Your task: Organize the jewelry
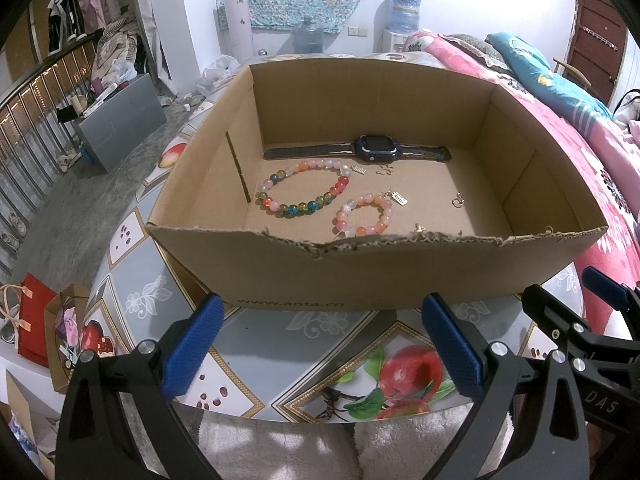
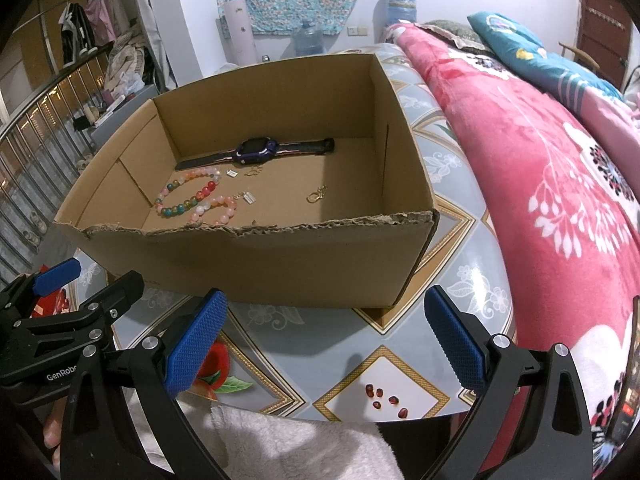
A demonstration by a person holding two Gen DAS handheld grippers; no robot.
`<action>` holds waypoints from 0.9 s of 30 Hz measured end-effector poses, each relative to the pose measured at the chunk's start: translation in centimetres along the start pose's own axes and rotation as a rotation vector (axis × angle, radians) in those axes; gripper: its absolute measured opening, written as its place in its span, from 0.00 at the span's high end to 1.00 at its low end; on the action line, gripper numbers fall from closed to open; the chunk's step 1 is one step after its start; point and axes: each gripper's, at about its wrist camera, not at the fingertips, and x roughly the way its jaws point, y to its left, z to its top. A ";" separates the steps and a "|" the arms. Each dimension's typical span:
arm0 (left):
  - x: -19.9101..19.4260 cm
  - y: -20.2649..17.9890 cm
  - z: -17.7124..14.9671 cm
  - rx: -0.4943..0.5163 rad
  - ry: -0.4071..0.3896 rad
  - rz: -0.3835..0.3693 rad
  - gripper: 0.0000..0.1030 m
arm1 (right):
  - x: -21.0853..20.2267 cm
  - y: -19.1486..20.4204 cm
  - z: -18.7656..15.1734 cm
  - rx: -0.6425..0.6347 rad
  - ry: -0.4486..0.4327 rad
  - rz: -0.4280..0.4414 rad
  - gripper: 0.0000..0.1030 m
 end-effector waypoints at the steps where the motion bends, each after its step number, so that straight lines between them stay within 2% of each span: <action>1: 0.0 -0.1 0.0 -0.001 0.001 -0.001 0.06 | 0.0 0.0 0.0 0.000 -0.001 0.000 0.08; 27: 0.0 0.2 0.0 -0.001 0.000 0.000 0.06 | 0.0 0.2 0.0 0.001 -0.001 -0.001 0.08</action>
